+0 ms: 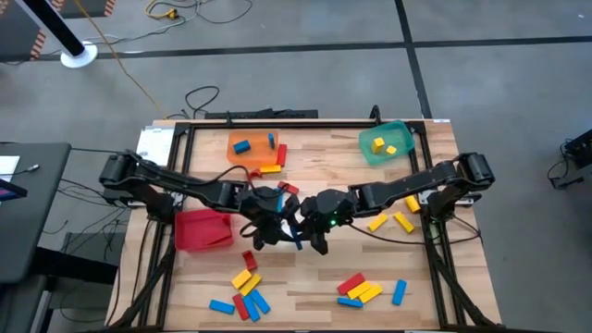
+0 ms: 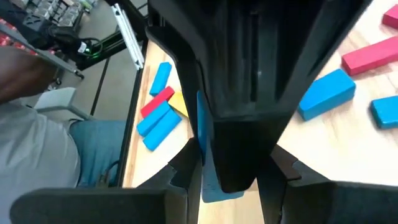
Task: Sort blocks
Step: Put the blue block into the orange bin
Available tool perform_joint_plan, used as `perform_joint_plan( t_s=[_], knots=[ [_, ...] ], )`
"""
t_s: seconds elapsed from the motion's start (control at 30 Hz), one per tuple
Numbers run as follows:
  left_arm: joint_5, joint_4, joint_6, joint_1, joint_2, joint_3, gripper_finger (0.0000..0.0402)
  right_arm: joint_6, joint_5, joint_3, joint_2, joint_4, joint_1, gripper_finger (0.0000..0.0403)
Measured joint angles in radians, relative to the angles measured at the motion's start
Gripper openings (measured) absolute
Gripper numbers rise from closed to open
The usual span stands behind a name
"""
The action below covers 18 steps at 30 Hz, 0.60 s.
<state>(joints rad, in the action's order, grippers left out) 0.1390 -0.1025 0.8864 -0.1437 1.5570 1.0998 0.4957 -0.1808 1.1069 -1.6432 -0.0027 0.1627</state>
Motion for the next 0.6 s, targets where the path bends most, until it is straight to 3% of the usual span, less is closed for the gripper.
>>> perform_joint_plan(
  t_s=[0.4, 0.6],
  knots=[
    [-0.019, -0.029, 0.044, -0.021, -0.004, 0.002, 0.0087, -0.019, -0.006, 0.001, 0.0, -0.015, 0.0, 0.0118],
    [-0.045, -0.057, 0.057, -0.027, -0.004, 0.002, 0.0056, -0.019, -0.006, 0.002, 0.0, -0.028, 0.0, 0.0118]
  ],
)
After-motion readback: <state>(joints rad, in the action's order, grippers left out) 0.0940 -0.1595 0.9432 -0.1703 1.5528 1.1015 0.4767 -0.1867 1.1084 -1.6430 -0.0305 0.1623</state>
